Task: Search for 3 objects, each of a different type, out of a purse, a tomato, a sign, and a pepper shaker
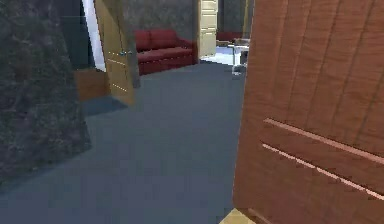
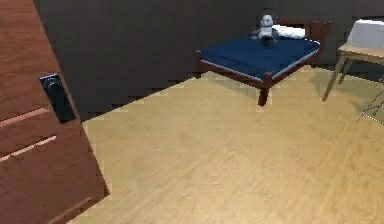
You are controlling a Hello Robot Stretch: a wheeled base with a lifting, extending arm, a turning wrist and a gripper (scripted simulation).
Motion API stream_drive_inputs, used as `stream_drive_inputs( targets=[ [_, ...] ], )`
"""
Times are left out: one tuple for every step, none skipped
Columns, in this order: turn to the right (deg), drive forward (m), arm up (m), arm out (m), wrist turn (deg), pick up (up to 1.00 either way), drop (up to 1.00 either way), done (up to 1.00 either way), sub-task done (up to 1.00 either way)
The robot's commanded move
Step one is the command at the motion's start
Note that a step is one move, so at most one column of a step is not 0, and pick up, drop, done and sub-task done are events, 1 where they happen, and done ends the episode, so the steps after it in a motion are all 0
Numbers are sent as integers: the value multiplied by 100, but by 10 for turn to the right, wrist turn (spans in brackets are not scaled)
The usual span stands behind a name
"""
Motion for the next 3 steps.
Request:
stream_drive_inputs(
  targets=[
    [-270,0,0,0,0,0,0,0,0],
    [0,100,0,0,0,0,0,0,0],
    [-90,0,0,0,0,0,0,0,0]
  ],
)
